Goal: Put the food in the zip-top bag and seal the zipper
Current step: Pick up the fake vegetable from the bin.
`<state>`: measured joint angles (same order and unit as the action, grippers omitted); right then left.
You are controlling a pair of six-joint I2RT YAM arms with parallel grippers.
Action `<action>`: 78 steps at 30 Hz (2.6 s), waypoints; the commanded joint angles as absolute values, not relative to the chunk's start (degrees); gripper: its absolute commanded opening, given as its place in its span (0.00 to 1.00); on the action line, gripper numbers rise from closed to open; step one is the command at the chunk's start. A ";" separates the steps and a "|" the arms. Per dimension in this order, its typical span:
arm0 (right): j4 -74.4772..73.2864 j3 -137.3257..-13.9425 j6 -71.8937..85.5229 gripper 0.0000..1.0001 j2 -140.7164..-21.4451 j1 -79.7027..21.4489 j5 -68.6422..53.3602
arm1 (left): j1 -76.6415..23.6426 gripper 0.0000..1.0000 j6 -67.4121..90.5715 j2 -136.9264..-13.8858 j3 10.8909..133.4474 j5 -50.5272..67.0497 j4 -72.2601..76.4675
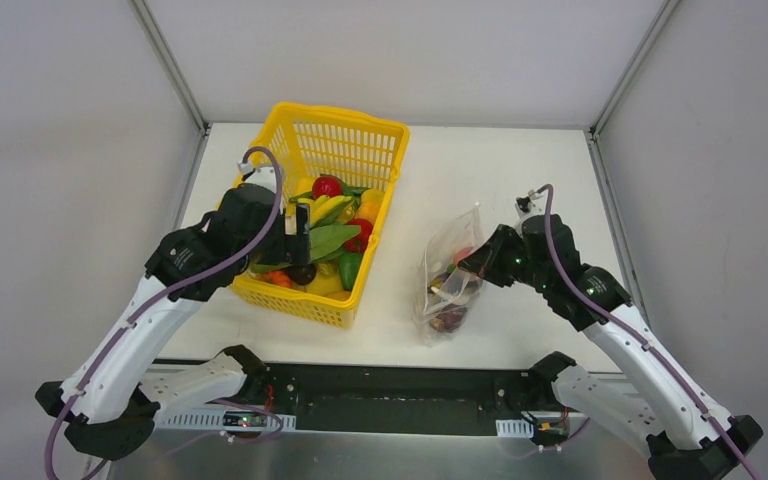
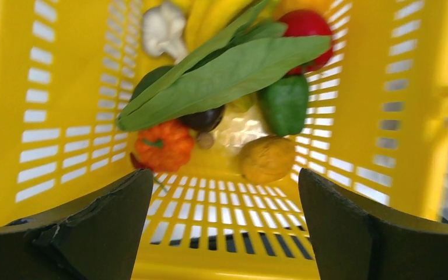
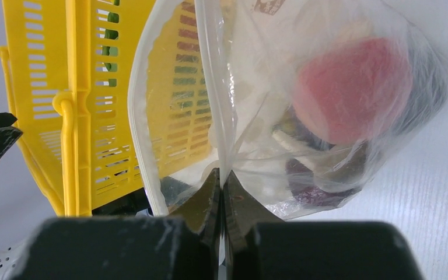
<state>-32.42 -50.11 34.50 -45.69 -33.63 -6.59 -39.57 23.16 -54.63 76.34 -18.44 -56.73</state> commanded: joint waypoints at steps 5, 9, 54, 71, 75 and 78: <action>-29.80 -51.70 34.51 0.03 -46.25 -33.67 -8.70 | -29.53 0.98 19.50 -63.11 69.94 -18.01 -64.80; -29.99 -51.72 33.95 0.03 -46.22 -33.68 -8.53 | -27.12 0.98 18.11 -65.60 66.94 -15.89 -61.76; -30.91 -50.19 30.33 0.07 -47.00 -33.70 -9.20 | -18.98 0.67 19.29 -80.35 47.44 -1.61 -35.38; -30.79 -49.62 31.55 0.08 -46.23 -33.69 -9.09 | -19.07 0.42 17.28 -71.31 45.43 15.90 -33.42; -30.72 -49.66 31.64 0.08 -46.25 -33.71 -9.56 | -19.07 0.67 18.19 -73.48 45.70 11.54 -35.29; -30.75 -49.50 31.79 0.08 -46.08 -33.71 -9.50 | -19.52 0.75 18.65 -74.73 45.82 8.38 -36.58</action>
